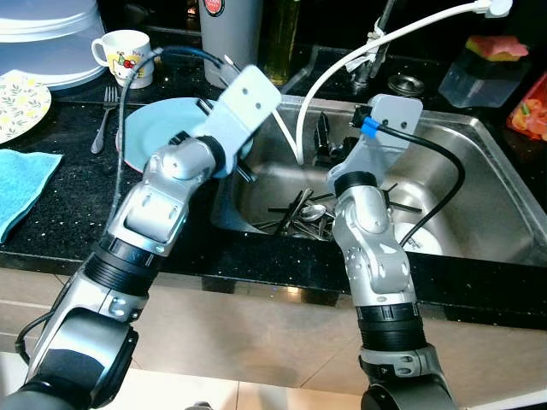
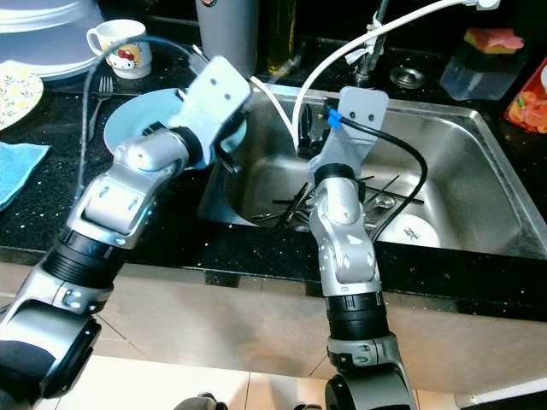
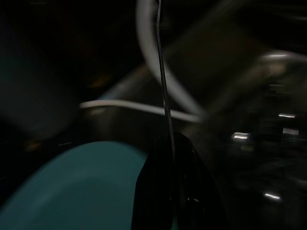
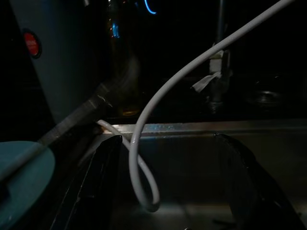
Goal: Kitchen organization
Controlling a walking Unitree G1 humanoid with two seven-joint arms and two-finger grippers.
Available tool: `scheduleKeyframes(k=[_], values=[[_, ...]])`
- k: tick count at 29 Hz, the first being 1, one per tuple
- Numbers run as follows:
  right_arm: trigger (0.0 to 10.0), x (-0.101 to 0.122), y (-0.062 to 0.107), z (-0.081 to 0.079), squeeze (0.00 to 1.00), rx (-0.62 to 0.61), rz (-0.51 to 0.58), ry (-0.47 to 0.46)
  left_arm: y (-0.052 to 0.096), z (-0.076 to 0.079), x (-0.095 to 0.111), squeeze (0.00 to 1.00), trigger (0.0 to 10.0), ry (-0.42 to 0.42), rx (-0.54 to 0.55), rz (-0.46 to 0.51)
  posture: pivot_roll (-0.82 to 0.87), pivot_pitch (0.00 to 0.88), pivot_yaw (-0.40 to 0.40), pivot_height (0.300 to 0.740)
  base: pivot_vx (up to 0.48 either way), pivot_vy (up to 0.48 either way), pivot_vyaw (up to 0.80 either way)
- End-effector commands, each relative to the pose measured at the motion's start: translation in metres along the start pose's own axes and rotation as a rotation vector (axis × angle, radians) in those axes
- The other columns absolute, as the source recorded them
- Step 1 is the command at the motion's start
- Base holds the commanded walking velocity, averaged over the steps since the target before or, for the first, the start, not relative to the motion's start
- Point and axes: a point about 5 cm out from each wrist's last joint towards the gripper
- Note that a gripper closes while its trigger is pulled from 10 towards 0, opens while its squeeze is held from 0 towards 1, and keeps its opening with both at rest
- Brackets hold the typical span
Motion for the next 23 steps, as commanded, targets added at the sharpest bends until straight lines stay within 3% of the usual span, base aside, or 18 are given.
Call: scheduleKeyframes(k=[1,4,5,7,8,9,10,12,13,14,18,19,20,23], values=[[10.0,-0.001,0.000,0.009,0.00,-0.025,-0.007,0.009,-0.003,0.009,-0.006,0.00,10.0,0.016,-0.094,-0.037,0.27,0.099,-0.077,0.740,0.000,0.000,0.00],[10.0,-0.001,-0.003,0.015,0.00,-0.050,-0.007,0.025,-0.008,0.011,-0.012,0.00,10.0,0.020,-0.113,-0.063,0.27,0.091,-0.076,0.740,0.000,0.000,0.00],[10.0,-0.001,-0.005,0.022,0.00,-0.087,-0.013,0.063,-0.013,0.006,-0.019,0.00,10.0,0.026,-0.083,-0.092,0.26,0.090,-0.073,0.740,0.000,0.000,0.00],[10.0,-0.005,-0.008,0.040,0.00,-0.180,-0.046,0.189,-0.018,-0.001,-0.033,0.00,10.0,0.121,-0.048,-0.143,0.25,0.088,-0.069,0.740,0.000,0.000,0.00],[10.0,-0.005,-0.008,0.040,0.00,-0.180,-0.046,0.189,-0.018,-0.001,-0.033,0.00,10.0,0.121,-0.048,-0.143,0.25,0.088,-0.069,0.740,0.000,0.000,0.00],[10.0,-0.008,-0.008,0.050,0.00,-0.226,-0.066,0.226,-0.018,-0.004,-0.038,0.00,10.0,0.119,-0.021,-0.161,0.27,0.090,-0.065,0.740,0.000,0.000,0.00],[10.0,-0.008,-0.008,0.050,0.00,-0.226,-0.066,0.226,-0.018,-0.004,-0.038,0.00,10.0,0.119,-0.021,-0.161,0.27,0.090,-0.065,0.740,0.000,0.000,0.00],[10.0,-0.018,-0.004,0.072,0.00,-0.294,-0.118,0.253,-0.018,-0.005,-0.041,0.00,10.0,0.077,-0.010,-0.173,0.28,0.088,-0.075,0.740,0.000,0.000,0.00],[10.0,-0.018,-0.004,0.072,0.00,-0.294,-0.118,0.253,-0.018,-0.005,-0.041,0.00,10.0,0.077,-0.010,-0.173,0.28,0.088,-0.075,0.740,0.000,0.000,0.00],[10.0,-0.024,-0.001,0.082,0.00,-0.319,-0.140,0.249,-0.018,-0.002,-0.041,0.00,10.0,0.042,-0.020,-0.170,0.28,0.085,-0.077,0.740,0.000,0.000,0.00],[10.0,-0.022,-0.001,0.081,0.00,-0.302,-0.127,0.213,-0.021,0.003,-0.042,0.00,10.0,0.024,-0.036,-0.162,0.28,0.080,-0.074,0.740,0.000,0.000,0.00],[10.0,-0.020,-0.001,0.078,0.00,-0.291,-0.118,0.213,-0.022,0.004,-0.043,0.23,10.0,0.026,-0.033,-0.164,0.28,0.078,-0.072,0.740,0.000,0.000,0.00],[10.0,-0.019,-0.002,0.075,0.00,-0.279,-0.109,0.209,-0.023,0.003,-0.043,1.00,10.0,0.032,-0.016,-0.165,0.28,0.078,-0.072,0.740,0.000,0.000,0.00],[10.0,-0.017,-0.003,0.064,0.00,-0.251,-0.098,0.188,-0.026,-0.004,-0.045,1.00,10.0,0.040,0.040,-0.180,0.29,0.075,-0.075,0.740,0.000,0.000,0.00]])
Point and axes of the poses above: a point about 5 cm out from each wrist's last joint towards the gripper, its own y axis pointing back from the gripper into the wrist, its own x axis along the axis of the wrist's last joint, z = x × y, and after that the axes turned 11 degrees about y, right-handed
